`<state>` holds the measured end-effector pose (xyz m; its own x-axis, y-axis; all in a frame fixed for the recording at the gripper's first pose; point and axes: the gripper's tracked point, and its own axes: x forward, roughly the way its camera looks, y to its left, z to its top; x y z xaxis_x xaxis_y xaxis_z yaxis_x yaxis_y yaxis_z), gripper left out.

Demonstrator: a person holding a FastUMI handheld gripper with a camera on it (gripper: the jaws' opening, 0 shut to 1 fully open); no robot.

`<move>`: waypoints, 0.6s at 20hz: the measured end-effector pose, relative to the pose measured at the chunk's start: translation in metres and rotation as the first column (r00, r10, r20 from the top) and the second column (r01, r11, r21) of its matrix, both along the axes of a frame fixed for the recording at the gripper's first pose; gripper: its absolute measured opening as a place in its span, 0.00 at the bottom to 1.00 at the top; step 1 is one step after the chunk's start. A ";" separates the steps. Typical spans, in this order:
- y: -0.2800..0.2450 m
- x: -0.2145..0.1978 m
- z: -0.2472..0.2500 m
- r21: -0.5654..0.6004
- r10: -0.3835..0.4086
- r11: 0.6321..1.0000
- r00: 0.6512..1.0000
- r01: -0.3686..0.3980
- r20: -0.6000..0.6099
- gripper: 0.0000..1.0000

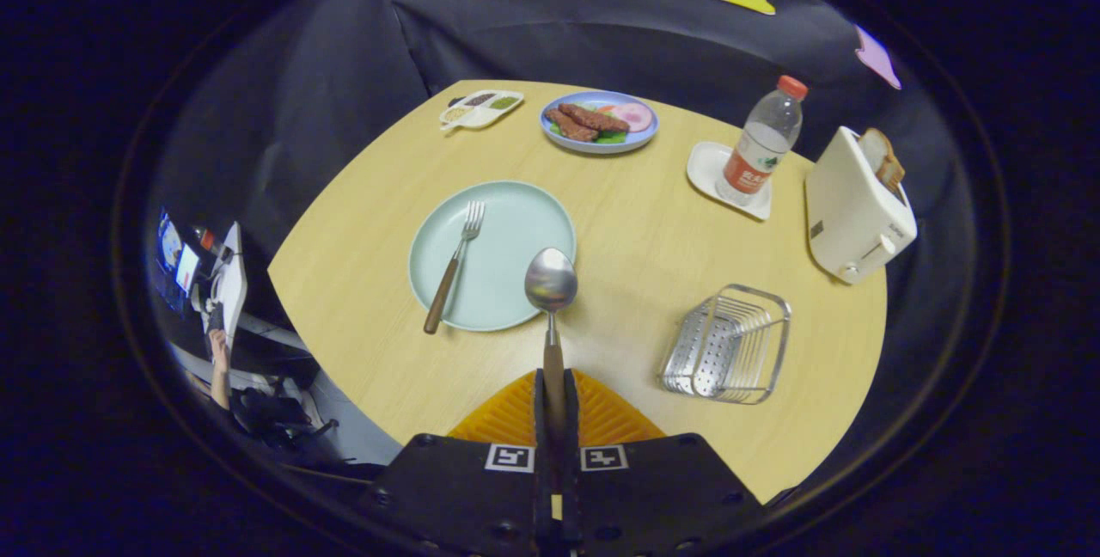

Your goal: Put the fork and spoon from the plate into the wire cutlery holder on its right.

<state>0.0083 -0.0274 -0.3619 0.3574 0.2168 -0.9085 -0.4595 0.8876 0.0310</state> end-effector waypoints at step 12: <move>-0.121 0.003 0.024 -0.057 -0.229 0.972 0.972 0.227 -0.046 0.05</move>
